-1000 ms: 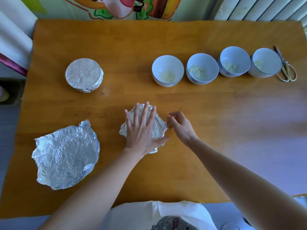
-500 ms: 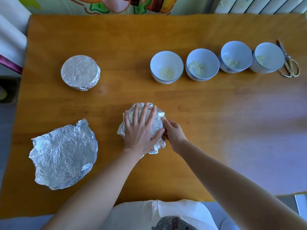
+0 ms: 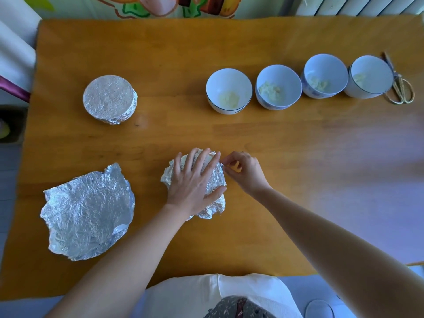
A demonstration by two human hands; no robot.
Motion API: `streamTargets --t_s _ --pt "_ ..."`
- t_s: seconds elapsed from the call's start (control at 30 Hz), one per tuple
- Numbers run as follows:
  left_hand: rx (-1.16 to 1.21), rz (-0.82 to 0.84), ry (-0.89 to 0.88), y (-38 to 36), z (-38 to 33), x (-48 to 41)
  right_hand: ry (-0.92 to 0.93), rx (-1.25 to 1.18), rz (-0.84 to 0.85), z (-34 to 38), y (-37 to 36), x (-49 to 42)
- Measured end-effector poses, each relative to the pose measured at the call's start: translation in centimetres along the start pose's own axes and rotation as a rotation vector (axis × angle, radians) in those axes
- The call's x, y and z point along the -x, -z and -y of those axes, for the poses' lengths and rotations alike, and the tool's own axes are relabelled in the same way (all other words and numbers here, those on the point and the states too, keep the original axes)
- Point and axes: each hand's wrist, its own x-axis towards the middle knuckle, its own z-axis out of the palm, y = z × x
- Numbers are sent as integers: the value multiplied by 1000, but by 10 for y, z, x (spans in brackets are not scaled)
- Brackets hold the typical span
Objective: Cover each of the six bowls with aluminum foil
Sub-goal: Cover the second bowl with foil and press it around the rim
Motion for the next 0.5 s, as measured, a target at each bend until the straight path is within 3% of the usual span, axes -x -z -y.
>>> streamTargets --t_s 0.37,0.5 --pt "26 -28 -20 -2 -1 1 -105 -92 -163 8 -13 8" --pt "29 -35 -10 -2 -1 0 -132 -201 -81 7 -10 15"
